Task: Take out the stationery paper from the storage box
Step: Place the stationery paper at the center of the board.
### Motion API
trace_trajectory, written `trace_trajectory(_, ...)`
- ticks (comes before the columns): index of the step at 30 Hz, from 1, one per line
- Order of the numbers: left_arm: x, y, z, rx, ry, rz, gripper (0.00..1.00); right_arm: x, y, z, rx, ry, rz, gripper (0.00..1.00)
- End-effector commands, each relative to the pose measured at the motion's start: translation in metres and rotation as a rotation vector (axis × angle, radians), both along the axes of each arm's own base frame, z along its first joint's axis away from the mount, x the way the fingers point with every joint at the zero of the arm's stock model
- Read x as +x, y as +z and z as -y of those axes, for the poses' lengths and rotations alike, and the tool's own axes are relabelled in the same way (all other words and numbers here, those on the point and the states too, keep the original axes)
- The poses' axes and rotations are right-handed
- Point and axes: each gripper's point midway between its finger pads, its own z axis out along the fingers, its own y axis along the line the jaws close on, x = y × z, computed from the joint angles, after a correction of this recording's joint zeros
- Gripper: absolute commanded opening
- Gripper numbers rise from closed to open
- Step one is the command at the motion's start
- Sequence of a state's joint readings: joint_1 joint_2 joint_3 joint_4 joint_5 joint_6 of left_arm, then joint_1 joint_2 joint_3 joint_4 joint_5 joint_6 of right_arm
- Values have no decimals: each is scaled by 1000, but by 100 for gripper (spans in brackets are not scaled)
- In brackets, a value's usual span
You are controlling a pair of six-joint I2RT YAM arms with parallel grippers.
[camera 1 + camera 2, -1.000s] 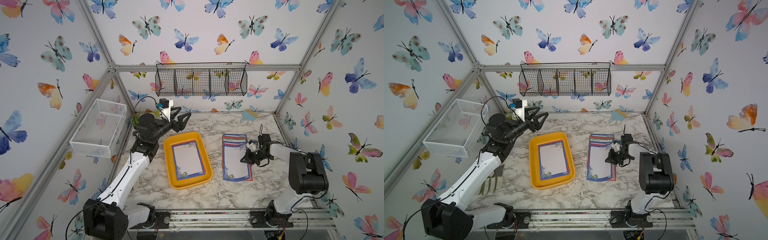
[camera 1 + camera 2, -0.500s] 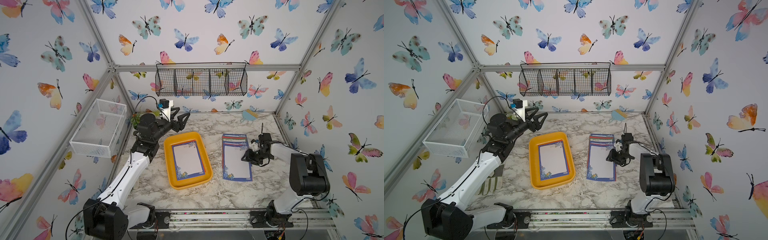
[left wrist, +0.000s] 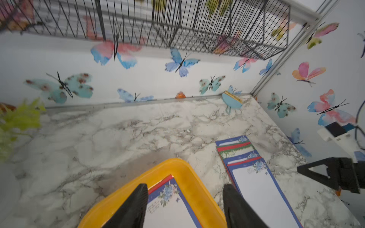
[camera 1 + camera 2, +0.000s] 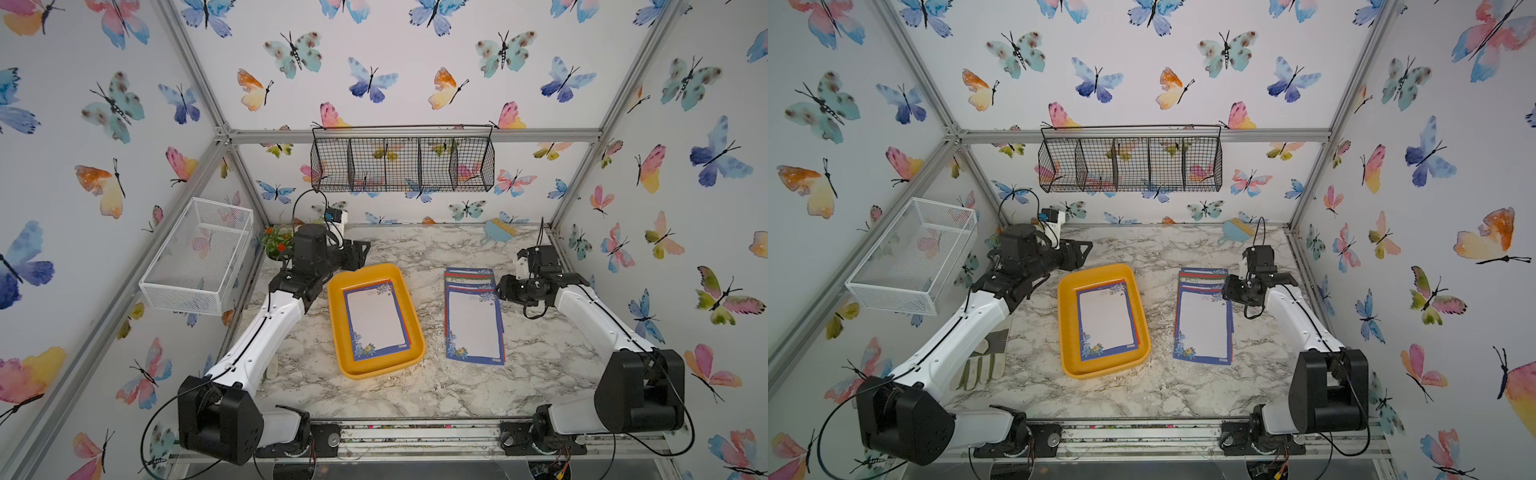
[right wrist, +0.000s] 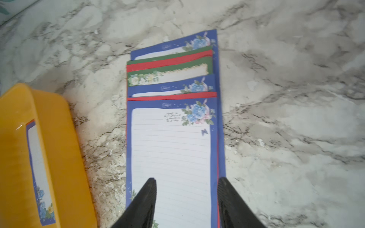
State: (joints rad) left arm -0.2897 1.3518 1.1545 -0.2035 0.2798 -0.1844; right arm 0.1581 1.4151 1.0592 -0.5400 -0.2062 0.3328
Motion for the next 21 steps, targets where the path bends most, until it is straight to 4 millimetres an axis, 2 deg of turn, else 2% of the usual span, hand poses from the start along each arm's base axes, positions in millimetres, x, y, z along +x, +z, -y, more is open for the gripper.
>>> trace_trajectory(1, -38, -75, 0, 82, -37, -309, 57, 0, 17, -57, 128, 113, 63, 49)
trace_trajectory(7, -55, -124, -25, 216, 75, -466, 51, -15, 26, -155, 263, 330, 104, 49)
trace_trajectory(10, -57, -151, -42, 316, 148, -585, 52, -21, 18, -189, 301, 399, 89, 49)
trace_trajectory(15, -60, -183, -45, 362, 174, -714, 55, -33, 3, -226, 304, 463, 52, 49)
trace_trajectory(21, -57, -196, -37, 335, 164, -746, 58, -48, -13, -250, 306, 503, 12, 49)
